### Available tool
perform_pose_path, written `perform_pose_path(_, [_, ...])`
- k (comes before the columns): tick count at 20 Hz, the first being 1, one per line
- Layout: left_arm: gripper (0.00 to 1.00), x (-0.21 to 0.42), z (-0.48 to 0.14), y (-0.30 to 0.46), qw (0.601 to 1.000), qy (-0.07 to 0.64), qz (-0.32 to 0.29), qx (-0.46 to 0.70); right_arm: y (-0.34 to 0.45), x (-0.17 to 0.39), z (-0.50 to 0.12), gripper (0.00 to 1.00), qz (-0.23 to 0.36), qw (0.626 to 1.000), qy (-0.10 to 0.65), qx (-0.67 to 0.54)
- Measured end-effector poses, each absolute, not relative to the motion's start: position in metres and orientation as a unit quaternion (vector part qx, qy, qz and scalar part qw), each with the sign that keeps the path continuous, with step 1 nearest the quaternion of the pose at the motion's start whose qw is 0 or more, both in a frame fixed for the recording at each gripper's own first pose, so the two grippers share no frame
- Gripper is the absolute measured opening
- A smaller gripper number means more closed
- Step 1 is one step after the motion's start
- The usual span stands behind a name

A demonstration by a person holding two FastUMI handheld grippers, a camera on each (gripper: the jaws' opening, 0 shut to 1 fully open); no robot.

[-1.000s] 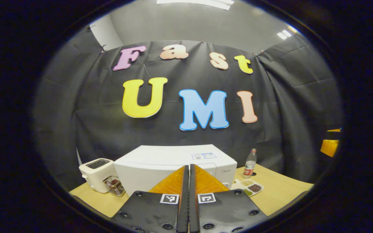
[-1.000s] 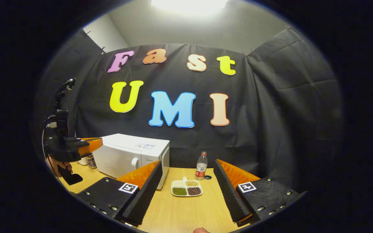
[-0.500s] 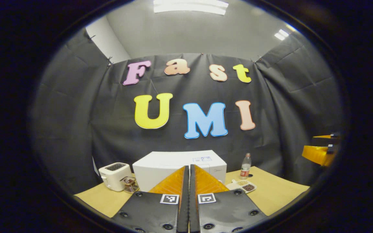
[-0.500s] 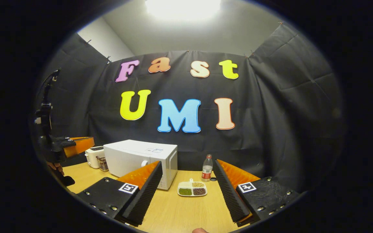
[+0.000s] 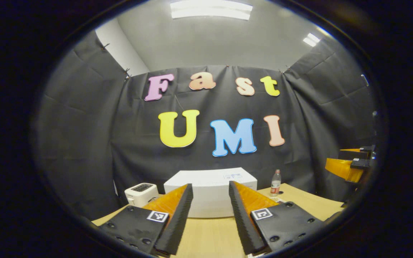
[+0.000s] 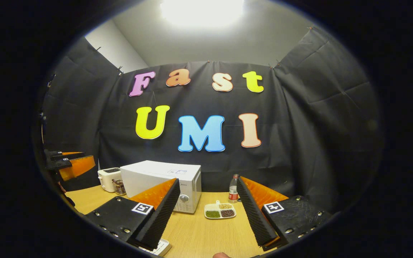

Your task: Open the microwave oven with the left hand, put the food in, and close the microwave oven.

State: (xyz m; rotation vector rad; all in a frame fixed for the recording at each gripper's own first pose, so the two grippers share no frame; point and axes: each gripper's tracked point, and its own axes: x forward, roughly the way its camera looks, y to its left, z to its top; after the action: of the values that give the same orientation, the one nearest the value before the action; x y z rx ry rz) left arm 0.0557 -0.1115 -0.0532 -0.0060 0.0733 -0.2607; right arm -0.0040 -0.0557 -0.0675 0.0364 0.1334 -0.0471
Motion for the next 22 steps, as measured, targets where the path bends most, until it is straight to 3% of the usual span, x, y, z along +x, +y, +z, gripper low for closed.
perform_pose_path(2, [0.84, 0.051, -0.054, -0.102, 0.99, 0.039, -0.132, -0.011, -0.048, -0.007, -0.066, 0.96, -0.027, 0.997, 0.067, 0.021])
perform_pose_path(5, [0.99, 0.049, -0.05, -0.083, 0.992, 0.035, -0.121, -0.01, -0.039, -0.011, -0.061, 0.96, -0.03, 0.997, 0.066, 0.016])
perform_pose_path(6, [0.96, 0.049, -0.05, -0.078, 0.993, 0.03, -0.117, -0.007, -0.035, -0.012, -0.06, 0.96, -0.029, 0.997, 0.065, 0.015])
perform_pose_path(7, [1.0, 0.047, -0.048, -0.073, 0.993, 0.027, -0.114, -0.004, -0.031, -0.014, -0.059, 0.96, -0.028, 0.997, 0.064, 0.014])
perform_pose_path(11, [0.92, 0.043, -0.044, -0.059, 0.994, 0.018, -0.109, 0.005, -0.02, -0.013, -0.056, 0.96, -0.027, 0.998, 0.061, 0.013])
perform_pose_path(14, [0.96, 0.042, -0.047, -0.047, 0.994, 0.022, -0.102, 0.004, -0.013, -0.013, -0.054, 0.96, -0.027, 0.998, 0.059, 0.013])
perform_pose_path(19, [0.92, 0.044, -0.059, -0.033, 0.995, 0.035, -0.095, 0.007, -0.007, -0.015, -0.051, 0.96, -0.025, 0.998, 0.057, 0.009])
perform_pose_path(20, [0.96, 0.046, -0.061, -0.031, 0.995, 0.036, -0.094, 0.007, -0.005, -0.014, -0.05, 0.96, -0.026, 0.998, 0.057, 0.009])
perform_pose_path(21, [0.92, 0.046, -0.061, -0.029, 0.995, 0.037, -0.095, 0.008, -0.003, -0.014, -0.05, 0.96, -0.025, 0.998, 0.056, 0.01])
perform_pose_path(22, [0.96, 0.046, -0.061, -0.025, 0.995, 0.038, -0.095, 0.009, -0.001, -0.013, -0.049, 0.96, -0.025, 0.998, 0.056, 0.01])
